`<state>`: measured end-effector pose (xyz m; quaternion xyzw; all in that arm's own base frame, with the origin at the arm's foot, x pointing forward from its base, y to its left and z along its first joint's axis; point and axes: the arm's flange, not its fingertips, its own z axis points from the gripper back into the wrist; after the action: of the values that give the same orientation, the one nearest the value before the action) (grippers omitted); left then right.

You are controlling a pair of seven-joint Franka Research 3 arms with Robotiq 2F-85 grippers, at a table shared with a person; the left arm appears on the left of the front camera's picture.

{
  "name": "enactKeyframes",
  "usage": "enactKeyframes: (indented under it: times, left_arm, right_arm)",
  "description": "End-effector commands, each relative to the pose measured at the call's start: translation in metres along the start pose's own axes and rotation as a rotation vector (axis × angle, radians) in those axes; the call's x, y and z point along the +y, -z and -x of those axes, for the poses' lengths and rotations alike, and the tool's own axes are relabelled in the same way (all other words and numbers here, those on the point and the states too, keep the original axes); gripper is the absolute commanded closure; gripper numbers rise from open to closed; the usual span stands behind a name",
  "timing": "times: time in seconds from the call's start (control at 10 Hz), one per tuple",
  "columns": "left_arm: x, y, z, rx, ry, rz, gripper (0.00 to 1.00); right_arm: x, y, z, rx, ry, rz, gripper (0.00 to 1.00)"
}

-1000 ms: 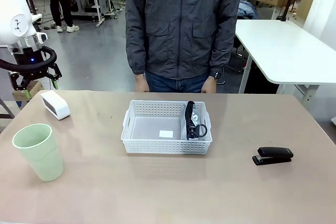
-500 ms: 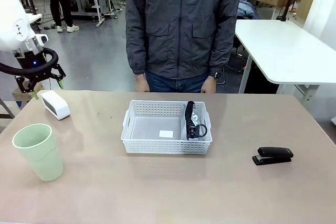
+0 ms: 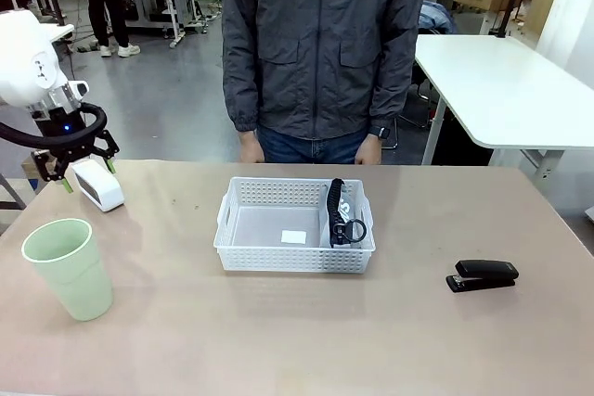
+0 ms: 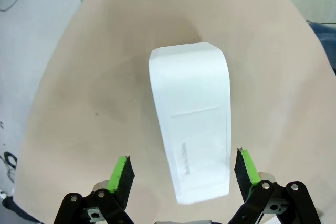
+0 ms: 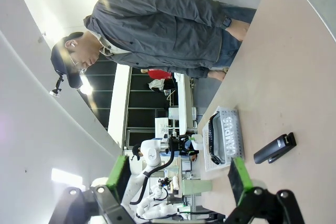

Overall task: Efficiently arrange items inside the basket to fit them all.
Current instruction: Pick up the Digital clock and place it inside the Organizing basket.

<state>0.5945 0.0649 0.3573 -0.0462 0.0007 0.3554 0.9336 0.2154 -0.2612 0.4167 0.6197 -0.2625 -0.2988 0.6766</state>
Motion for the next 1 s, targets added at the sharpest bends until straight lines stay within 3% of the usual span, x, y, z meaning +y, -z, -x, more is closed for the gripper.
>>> enactKeyframes:
  times: [0.0, 0.7, 0.8, 0.9]
  left_arm:
    - [0.0013, 0.0125, -0.0106, 0.001, 0.005, 0.058, 0.00]
    - [-0.0021, 0.0220, -0.0138, 0.028, -0.010, 0.012, 0.00]
    - [-0.0022, 0.0220, -0.0138, 0.014, -0.016, 0.007, 0.58]
    - [-0.0020, 0.0218, -0.0133, 0.011, -0.013, 0.009, 0.58]
  right_arm:
    - [0.0021, 0.0015, -0.0009, -0.010, -0.026, -0.019, 0.00]
    - [0.0021, 0.0015, -0.0009, -0.010, -0.026, -0.019, 0.00]
    - [0.0021, 0.0015, -0.0009, -0.010, -0.026, -0.019, 0.00]
    - [0.0021, 0.0015, -0.0009, -0.010, -0.026, -0.019, 0.00]
